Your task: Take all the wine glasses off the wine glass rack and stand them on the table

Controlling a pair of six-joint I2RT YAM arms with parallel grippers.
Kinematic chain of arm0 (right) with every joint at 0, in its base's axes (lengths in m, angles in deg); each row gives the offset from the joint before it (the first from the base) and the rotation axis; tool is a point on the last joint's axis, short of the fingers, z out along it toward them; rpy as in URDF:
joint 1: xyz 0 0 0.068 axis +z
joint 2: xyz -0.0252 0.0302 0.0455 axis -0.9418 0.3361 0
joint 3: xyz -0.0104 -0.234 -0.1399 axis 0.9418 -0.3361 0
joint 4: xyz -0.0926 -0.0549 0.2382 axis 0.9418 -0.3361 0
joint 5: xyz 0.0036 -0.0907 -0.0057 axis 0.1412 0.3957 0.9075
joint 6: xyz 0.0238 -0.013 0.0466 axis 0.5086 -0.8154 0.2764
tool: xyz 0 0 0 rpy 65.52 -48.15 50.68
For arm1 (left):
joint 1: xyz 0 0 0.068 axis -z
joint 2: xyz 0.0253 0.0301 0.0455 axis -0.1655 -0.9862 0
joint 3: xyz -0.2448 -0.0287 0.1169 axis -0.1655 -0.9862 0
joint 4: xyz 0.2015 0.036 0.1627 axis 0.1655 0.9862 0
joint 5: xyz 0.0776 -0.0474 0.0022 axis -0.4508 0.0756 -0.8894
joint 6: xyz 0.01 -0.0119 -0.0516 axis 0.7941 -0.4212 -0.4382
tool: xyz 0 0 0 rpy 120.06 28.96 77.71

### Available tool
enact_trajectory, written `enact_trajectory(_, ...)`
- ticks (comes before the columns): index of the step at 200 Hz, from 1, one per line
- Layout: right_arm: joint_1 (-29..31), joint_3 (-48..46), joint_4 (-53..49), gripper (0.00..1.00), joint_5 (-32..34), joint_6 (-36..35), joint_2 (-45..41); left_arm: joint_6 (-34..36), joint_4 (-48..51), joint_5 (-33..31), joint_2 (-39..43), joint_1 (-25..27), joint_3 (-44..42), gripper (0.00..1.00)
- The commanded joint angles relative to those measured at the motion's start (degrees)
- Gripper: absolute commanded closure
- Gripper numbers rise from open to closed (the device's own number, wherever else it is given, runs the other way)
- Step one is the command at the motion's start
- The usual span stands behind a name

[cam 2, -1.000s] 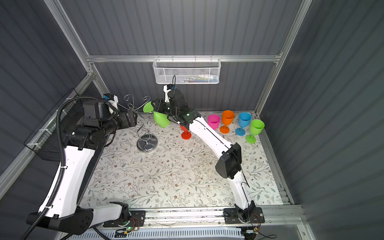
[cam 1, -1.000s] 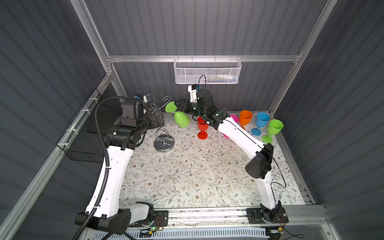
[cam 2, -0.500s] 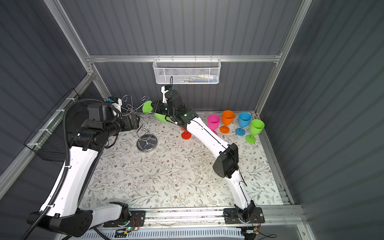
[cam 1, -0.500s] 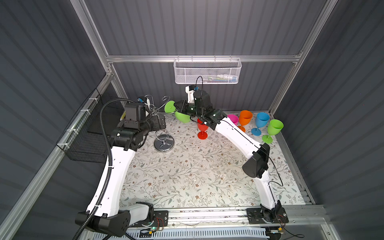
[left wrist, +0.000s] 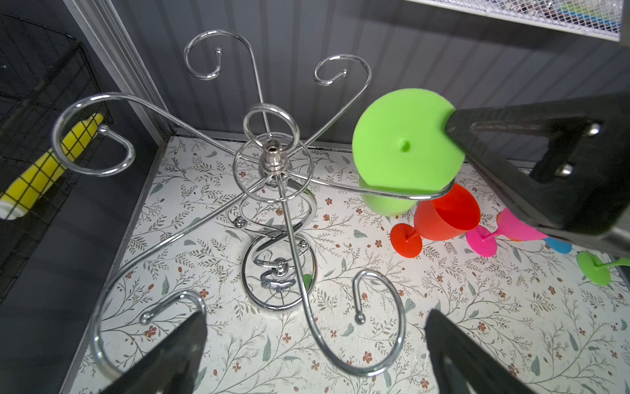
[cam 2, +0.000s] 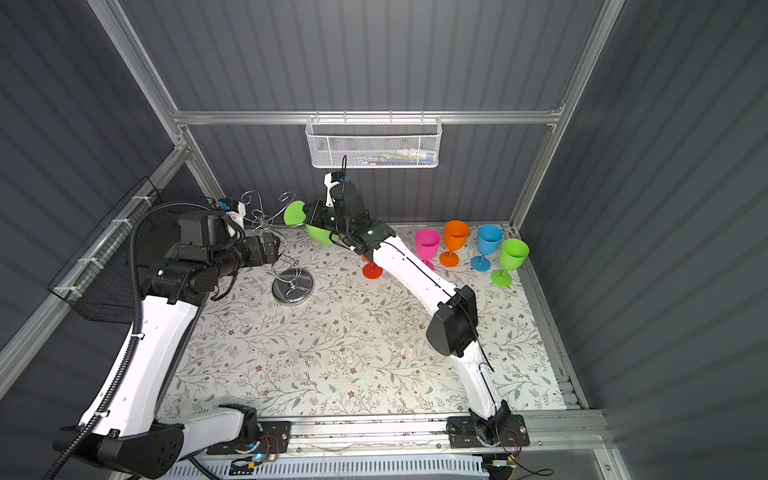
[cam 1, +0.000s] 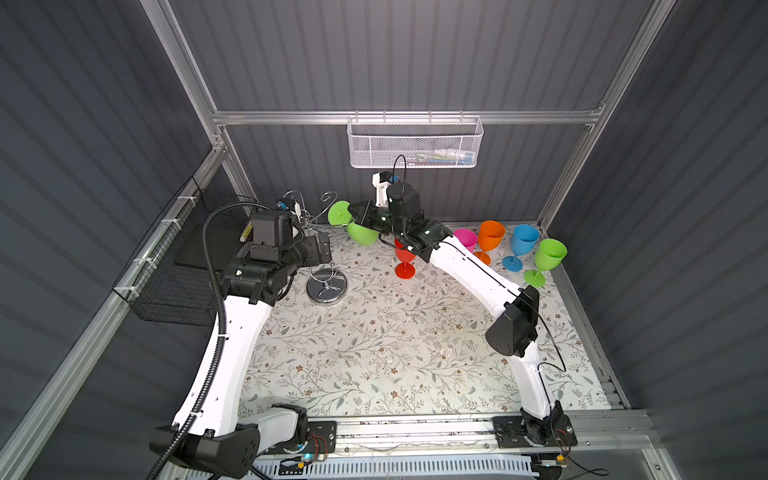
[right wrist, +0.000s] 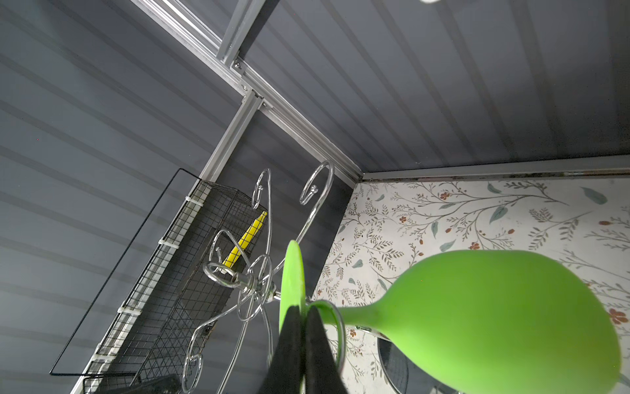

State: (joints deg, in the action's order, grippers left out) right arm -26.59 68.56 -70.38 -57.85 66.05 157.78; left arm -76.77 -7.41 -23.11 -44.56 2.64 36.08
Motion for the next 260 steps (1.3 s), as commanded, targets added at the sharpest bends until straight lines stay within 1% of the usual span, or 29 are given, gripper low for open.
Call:
enact_trajectory(1, 0.7, -1.5, 5.6, 1.0, 0.6, 0.0, -4.3, 0.6, -0.4, -0.9, 0.8, -0.4, -0.9, 0.0)
enact_trajectory(47, 0.7, -3.3, 8.7, 1.0, 1.6, 4.2, -5.5, 0.3, -0.5, -0.9, 0.7, -0.4, -1.2, 0.0)
enact_trajectory(114, 0.6, -9.8, 15.3, 1.0, 4.7, 14.0, -7.9, 0.2, -0.6, -0.9, 1.0, -0.4, -1.6, 0.0)
enact_trajectory(144, 0.7, -9.4, 13.9, 1.0, 5.4, 13.5, -8.6, 0.2, -0.6, -0.9, 1.0, -0.4, -1.5, 0.0)
enact_trajectory(191, 0.6, -9.9, 15.4, 1.0, 6.2, 16.8, -9.1, 0.1, -0.6, -0.8, 1.1, -0.4, -1.6, 0.0)
enact_trajectory(217, 0.7, -9.6, 14.7, 1.0, 7.1, 16.4, -9.5, 0.1, -0.5, -0.9, 1.5, -0.3, -1.9, 0.0)
enact_trajectory(260, 0.7, -12.2, 14.8, 1.0, 8.0, 16.0, -11.0, 0.1, -0.4, -1.1, 1.4, -0.4, -1.9, 0.0)
